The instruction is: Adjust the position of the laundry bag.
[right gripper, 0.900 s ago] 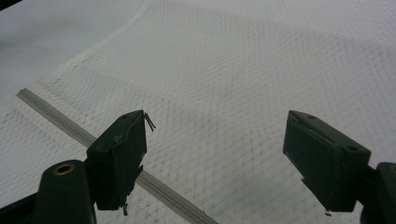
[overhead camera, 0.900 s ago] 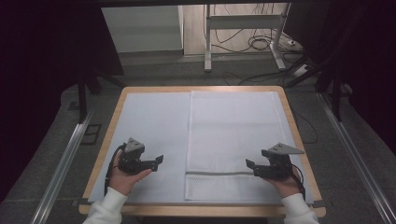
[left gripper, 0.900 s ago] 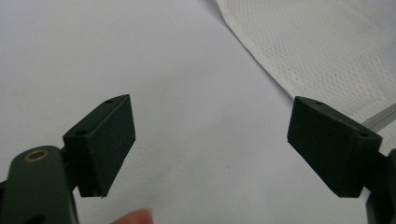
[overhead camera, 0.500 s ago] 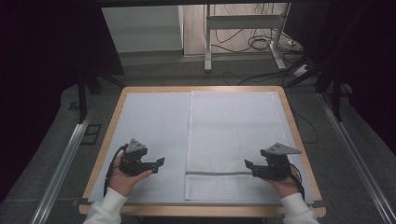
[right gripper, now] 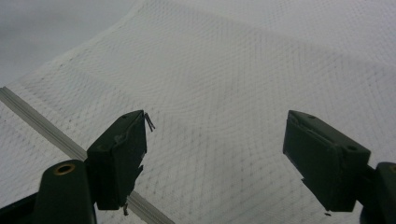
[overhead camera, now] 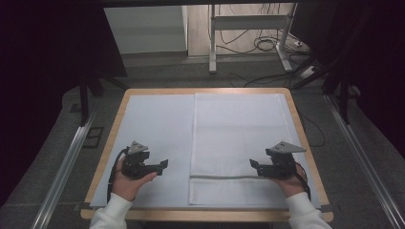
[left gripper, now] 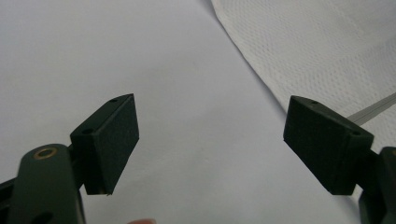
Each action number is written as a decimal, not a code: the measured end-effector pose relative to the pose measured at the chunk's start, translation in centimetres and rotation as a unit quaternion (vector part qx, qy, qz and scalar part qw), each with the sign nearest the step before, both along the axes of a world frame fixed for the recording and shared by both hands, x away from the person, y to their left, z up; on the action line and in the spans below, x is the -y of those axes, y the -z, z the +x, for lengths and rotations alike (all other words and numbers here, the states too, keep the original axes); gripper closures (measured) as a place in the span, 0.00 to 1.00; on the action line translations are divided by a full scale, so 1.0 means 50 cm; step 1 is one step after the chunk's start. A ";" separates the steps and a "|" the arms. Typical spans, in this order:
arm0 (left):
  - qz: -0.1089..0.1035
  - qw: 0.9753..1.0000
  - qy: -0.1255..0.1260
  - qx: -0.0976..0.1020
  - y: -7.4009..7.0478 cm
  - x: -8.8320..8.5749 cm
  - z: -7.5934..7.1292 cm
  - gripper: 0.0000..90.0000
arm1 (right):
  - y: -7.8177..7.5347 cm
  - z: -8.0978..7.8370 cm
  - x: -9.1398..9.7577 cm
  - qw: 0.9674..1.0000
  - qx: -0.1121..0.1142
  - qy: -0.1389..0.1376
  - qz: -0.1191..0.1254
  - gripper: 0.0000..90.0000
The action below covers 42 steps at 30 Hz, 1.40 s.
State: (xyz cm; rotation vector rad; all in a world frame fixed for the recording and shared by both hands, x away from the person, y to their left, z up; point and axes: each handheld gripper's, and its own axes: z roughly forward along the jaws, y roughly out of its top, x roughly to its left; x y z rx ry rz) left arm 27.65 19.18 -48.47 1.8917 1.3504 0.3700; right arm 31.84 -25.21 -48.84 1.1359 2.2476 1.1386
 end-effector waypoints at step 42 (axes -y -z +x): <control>-0.014 0.997 0.041 -0.058 -0.010 0.128 0.045 0.24 | -0.003 0.005 0.011 1.000 0.007 0.024 -0.010 0.24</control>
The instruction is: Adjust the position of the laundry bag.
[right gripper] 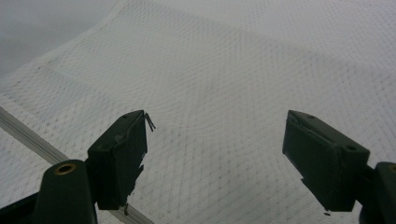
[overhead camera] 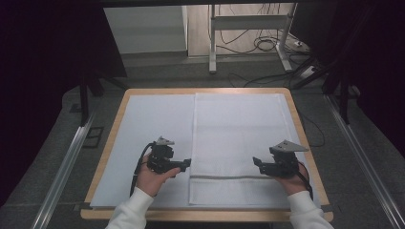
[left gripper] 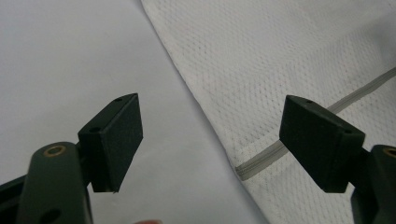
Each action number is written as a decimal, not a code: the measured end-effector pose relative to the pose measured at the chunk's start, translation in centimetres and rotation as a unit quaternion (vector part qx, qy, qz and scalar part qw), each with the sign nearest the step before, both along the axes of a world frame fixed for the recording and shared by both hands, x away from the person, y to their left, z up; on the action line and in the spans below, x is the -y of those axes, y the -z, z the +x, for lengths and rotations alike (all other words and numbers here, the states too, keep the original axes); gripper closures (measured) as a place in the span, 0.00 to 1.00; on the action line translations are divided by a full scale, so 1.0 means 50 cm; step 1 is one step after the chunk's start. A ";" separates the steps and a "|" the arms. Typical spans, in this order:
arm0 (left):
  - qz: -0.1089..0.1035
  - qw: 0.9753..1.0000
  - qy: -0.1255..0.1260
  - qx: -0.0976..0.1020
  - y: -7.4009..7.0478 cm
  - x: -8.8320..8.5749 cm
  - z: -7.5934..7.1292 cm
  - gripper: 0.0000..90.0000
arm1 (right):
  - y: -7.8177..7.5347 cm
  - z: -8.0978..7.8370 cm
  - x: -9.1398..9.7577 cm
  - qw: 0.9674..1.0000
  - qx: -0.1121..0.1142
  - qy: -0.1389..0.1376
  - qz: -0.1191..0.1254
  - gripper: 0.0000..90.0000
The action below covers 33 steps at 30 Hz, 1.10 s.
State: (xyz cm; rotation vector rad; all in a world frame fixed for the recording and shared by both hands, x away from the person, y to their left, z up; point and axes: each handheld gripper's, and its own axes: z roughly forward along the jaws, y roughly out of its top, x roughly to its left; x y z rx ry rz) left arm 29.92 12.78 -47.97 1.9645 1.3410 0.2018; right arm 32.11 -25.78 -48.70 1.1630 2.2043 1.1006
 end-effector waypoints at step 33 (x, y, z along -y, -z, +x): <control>0.026 0.997 0.050 -0.062 0.083 0.074 0.002 0.28 | 0.003 -0.013 0.004 0.999 0.011 0.014 -0.031 0.24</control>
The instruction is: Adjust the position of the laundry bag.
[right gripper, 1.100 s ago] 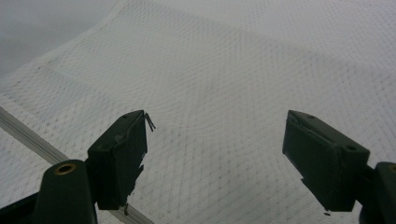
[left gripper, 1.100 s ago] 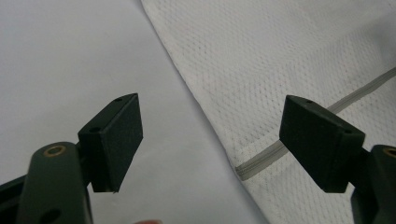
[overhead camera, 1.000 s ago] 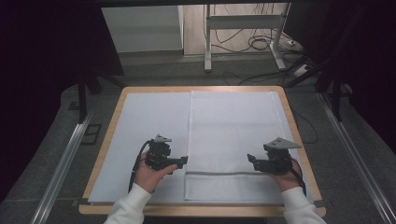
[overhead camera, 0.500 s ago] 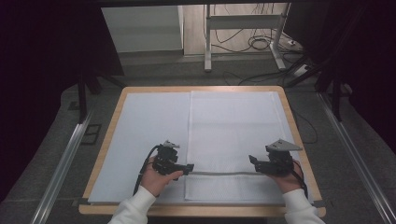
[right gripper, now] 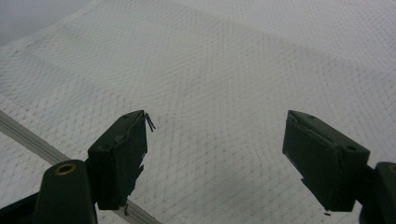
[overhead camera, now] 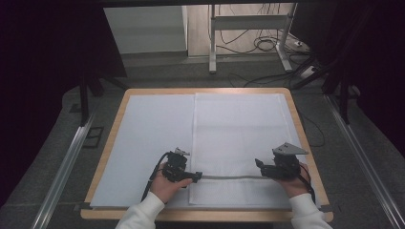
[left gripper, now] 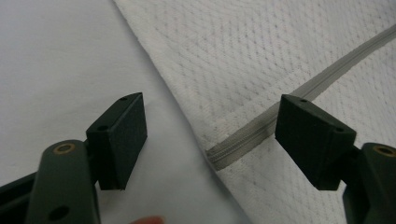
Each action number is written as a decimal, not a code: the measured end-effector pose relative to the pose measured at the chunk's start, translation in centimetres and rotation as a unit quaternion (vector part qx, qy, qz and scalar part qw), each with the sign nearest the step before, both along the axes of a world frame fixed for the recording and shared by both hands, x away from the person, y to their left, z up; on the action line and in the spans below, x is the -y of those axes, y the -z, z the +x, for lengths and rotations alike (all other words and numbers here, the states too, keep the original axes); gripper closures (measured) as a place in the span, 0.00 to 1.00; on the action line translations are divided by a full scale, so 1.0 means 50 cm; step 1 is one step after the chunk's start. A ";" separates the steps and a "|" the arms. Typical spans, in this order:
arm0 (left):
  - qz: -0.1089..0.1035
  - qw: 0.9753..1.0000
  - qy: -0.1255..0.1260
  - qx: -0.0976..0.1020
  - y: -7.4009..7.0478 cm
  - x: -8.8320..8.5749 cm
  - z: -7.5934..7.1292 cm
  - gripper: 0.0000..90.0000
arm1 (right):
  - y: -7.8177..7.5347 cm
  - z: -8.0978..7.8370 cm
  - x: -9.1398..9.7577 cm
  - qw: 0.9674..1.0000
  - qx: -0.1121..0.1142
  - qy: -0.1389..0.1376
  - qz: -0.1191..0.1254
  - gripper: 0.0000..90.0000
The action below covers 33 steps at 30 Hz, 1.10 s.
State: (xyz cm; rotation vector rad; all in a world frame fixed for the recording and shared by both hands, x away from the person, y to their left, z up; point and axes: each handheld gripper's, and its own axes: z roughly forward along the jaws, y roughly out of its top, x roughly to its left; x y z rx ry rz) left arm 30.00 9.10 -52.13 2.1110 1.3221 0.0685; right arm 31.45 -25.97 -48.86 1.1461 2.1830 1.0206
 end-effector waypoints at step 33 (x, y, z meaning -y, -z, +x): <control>-0.004 0.998 0.028 0.048 0.008 0.018 0.004 0.99 | -0.027 0.018 0.036 0.999 0.008 0.032 0.000 0.24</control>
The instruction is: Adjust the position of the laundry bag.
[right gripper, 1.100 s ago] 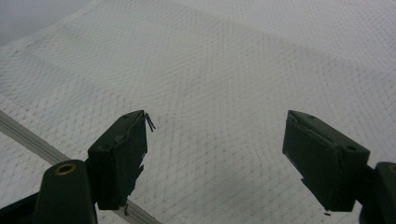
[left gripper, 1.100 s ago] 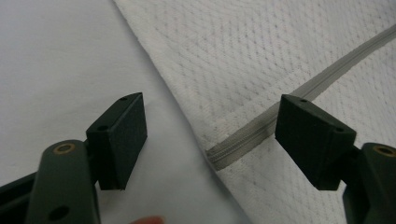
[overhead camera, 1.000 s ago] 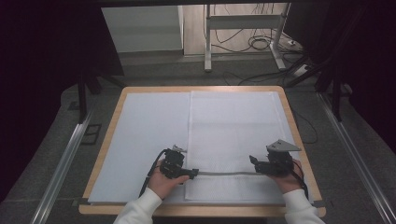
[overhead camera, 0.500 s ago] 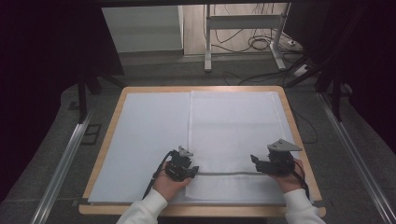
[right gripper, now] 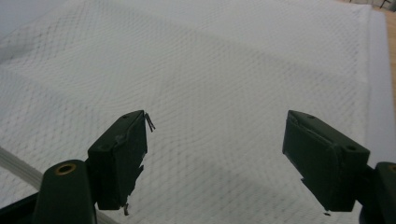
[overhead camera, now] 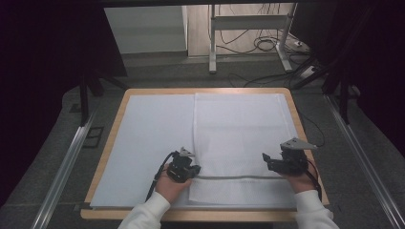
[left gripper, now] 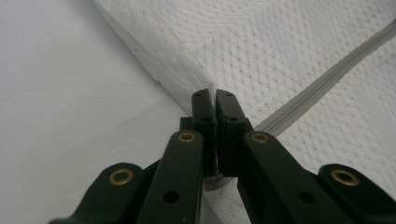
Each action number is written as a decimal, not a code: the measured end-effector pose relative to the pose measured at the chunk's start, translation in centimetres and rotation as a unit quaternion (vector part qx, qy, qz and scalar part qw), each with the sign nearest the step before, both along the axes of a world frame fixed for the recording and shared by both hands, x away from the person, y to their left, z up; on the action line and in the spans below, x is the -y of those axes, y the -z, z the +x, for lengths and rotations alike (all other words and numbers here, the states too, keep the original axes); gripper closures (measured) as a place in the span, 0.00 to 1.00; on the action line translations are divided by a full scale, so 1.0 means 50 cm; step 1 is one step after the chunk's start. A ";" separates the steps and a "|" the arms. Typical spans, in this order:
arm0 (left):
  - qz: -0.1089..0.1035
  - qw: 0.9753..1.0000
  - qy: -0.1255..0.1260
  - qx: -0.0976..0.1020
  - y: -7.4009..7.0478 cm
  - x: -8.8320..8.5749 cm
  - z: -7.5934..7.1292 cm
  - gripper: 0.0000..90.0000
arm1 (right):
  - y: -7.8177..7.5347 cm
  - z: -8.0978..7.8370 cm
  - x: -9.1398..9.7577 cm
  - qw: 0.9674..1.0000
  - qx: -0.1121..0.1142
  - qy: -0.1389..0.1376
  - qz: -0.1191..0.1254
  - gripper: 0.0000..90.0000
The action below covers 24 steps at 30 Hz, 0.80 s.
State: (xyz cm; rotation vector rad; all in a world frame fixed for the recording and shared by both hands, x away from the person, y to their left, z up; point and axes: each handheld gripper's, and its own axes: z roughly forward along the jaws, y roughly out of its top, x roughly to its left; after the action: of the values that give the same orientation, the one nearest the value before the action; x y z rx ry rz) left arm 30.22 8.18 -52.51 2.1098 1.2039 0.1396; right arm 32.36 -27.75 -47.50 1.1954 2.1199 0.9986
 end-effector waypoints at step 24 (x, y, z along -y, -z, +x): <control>-0.028 1.000 -0.008 -0.002 -0.012 -0.016 0.000 0.99 | -0.025 0.025 0.092 0.996 -0.068 0.049 0.020 0.30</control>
State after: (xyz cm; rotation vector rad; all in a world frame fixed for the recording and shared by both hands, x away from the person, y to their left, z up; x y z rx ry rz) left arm 30.23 8.96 -51.93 2.0537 1.2122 0.1081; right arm 33.62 -32.35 -46.25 1.4100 2.1294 0.9438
